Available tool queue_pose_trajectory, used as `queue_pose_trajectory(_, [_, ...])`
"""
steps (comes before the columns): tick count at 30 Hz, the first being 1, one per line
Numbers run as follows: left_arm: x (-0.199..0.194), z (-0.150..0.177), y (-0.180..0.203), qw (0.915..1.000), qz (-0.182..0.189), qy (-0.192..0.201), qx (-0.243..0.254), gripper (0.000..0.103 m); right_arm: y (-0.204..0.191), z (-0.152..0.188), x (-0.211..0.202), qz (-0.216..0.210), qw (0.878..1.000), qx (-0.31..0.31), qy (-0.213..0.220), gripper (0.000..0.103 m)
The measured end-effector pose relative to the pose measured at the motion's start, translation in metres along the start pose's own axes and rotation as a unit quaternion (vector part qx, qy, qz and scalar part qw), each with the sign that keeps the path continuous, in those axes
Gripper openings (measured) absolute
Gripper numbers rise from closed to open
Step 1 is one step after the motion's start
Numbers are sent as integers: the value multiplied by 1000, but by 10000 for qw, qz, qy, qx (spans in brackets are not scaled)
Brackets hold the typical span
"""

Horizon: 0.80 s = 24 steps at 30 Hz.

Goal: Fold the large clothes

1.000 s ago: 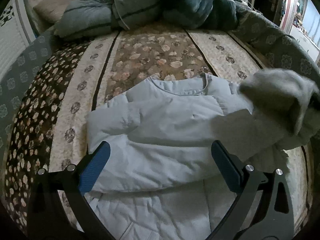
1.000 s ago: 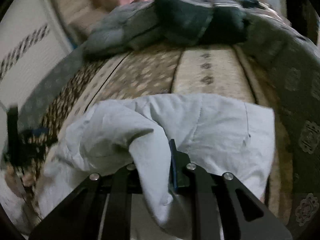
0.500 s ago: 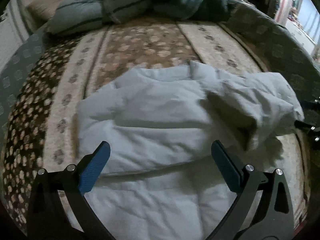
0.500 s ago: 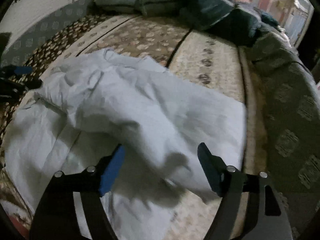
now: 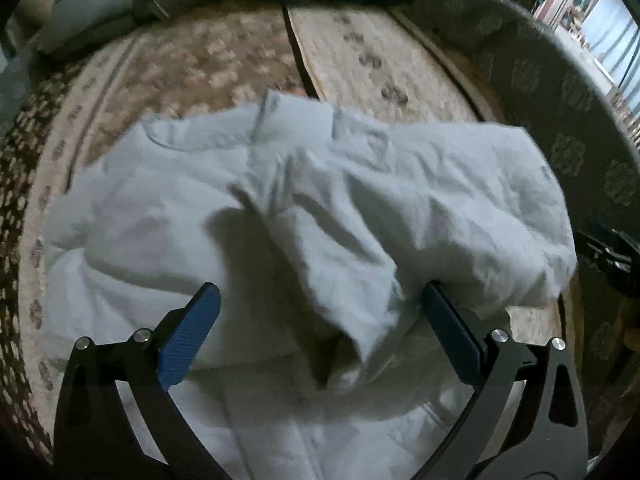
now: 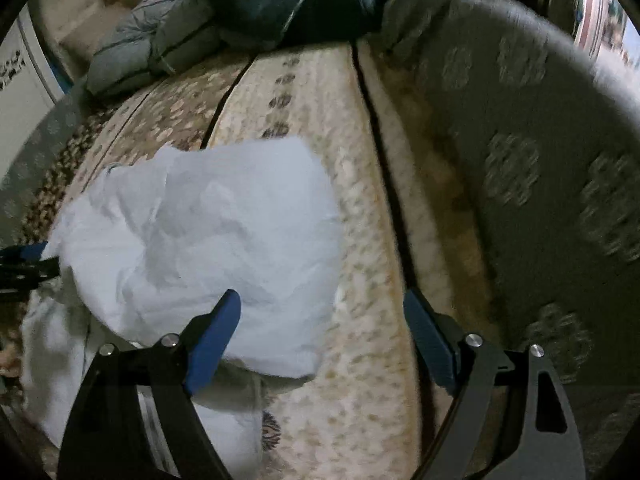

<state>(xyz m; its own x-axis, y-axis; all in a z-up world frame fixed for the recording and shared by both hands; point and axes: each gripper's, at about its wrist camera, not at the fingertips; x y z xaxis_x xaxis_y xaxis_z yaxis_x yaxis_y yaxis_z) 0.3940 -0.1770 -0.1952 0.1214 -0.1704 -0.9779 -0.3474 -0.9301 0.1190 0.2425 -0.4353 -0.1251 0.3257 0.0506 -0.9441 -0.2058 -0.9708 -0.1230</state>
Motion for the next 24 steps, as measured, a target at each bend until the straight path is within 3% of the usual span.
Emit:
queue_pose_trajectory(1, [9,-4,1,10000,16,-69,-58,99,1,3,5,-60,10000,50,-25,84])
queue_pose_trajectory(3, [21,-7,3,9998,-109,-97,-122,77,8,6,14,-261,9994,239,-58,84])
queue_pose_trajectory(4, [25,-8,4,9998,-87,-168,-102,57,10,7,17,-332,9990,287,-55,84])
queue_pose_trajectory(6, [29,-7,8,9998,-34,-183,-12,43,11,7,18,-450,9983,372,-28,84])
queue_pose_trajectory(8, [24,-4,16,9996,-119,-80,223,21,6,6,18,-363,9988,321,13,84])
queue_pose_trajectory(11, [13,-1,20,9994,-89,1,322,14,-1,4,13,-162,9995,250,132,84])
queue_pose_trajectory(16, [-19,-3,-2,9996,-53,120,255,12,-9,0,-1,-87,9993,167,332,84])
queue_pose_trajectory(20, [-62,-3,-35,9973,-561,425,215,12,-20,1,-11,-37,9988,75,478,84])
queue_pose_trajectory(24, [-102,9,-94,9920,-1087,638,-56,12,-34,-2,-18,-179,9979,125,610,84])
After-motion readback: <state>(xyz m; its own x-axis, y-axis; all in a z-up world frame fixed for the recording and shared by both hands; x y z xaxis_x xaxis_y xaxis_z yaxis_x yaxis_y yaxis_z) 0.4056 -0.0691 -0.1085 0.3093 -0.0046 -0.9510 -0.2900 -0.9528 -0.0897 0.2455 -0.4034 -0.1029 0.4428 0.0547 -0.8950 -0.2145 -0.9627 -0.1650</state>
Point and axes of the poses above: each gripper's, at about its wrist camera, not at the fingertips, and x roughly the way its jaws point, y to its right, z to its underside, and after that the axes turned 12 degrees about -y, right-handed
